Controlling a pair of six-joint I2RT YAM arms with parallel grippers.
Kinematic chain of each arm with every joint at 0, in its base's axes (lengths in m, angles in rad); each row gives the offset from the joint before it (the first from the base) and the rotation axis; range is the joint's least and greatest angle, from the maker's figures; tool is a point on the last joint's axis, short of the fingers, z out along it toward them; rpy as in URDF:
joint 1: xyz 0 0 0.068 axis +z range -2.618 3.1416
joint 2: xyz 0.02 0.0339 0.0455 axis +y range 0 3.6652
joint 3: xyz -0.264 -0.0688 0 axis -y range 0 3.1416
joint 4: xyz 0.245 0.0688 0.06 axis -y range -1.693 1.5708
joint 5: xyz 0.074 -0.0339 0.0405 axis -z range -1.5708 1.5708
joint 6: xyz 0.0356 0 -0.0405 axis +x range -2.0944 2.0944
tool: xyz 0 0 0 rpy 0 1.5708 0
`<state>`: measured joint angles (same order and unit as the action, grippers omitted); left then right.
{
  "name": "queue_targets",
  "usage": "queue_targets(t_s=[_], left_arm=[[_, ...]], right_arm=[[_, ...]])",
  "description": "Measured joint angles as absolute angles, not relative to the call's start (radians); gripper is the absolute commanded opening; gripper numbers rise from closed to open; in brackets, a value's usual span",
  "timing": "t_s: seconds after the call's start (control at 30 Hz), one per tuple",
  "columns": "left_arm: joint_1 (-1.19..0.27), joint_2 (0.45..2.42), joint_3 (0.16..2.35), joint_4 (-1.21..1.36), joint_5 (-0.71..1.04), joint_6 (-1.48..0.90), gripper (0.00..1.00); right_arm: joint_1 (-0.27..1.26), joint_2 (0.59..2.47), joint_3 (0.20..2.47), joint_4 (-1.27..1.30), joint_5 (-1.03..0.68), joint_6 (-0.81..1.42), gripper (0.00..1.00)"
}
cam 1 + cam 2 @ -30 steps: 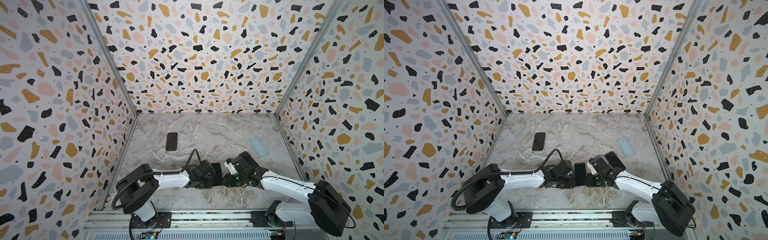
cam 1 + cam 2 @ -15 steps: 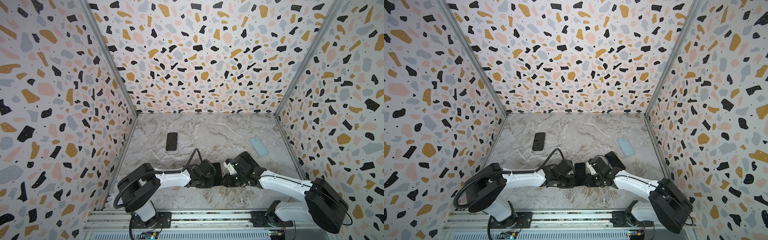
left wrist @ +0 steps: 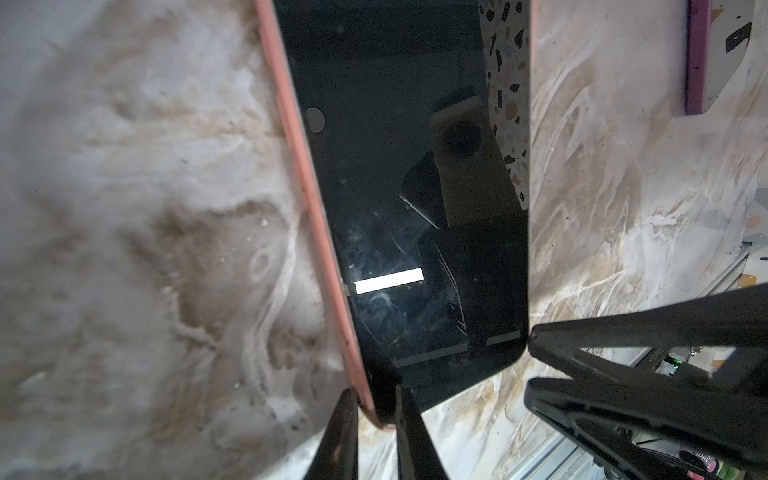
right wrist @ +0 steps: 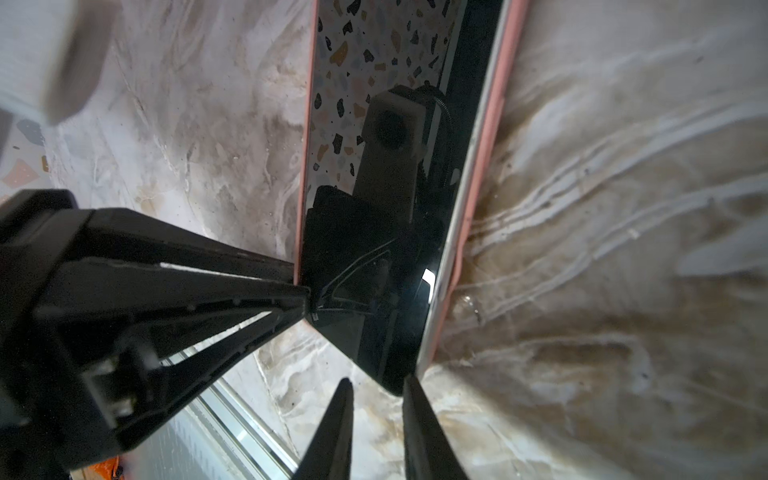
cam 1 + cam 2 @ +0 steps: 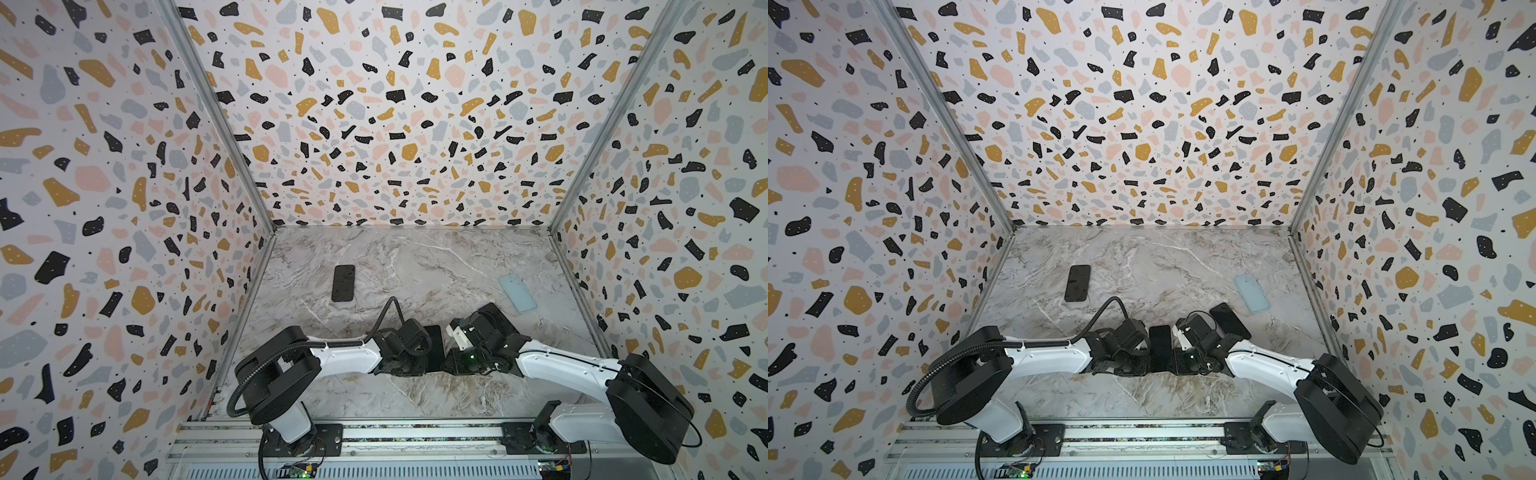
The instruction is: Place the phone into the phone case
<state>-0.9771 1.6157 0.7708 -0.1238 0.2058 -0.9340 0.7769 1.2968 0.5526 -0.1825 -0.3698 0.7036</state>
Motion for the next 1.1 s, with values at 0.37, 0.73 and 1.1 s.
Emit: queue_targets(t_s=[0.37, 0.73, 1.1], left_arm=[[-0.977, 1.617, 0.771, -0.123, 0.208, -0.934, 0.21], [-0.977, 1.617, 0.771, -0.123, 0.208, -0.934, 0.21], [-0.977, 1.617, 0.771, -0.122, 0.208, -0.934, 0.21]], right_arm=[[0.79, 1.31, 0.553, -0.159, -0.381, 0.716, 0.17], [0.786, 1.263, 0.572, -0.229, -0.291, 0.698, 0.2], [0.786, 1.296, 0.572, -0.231, -0.286, 0.699, 0.2]])
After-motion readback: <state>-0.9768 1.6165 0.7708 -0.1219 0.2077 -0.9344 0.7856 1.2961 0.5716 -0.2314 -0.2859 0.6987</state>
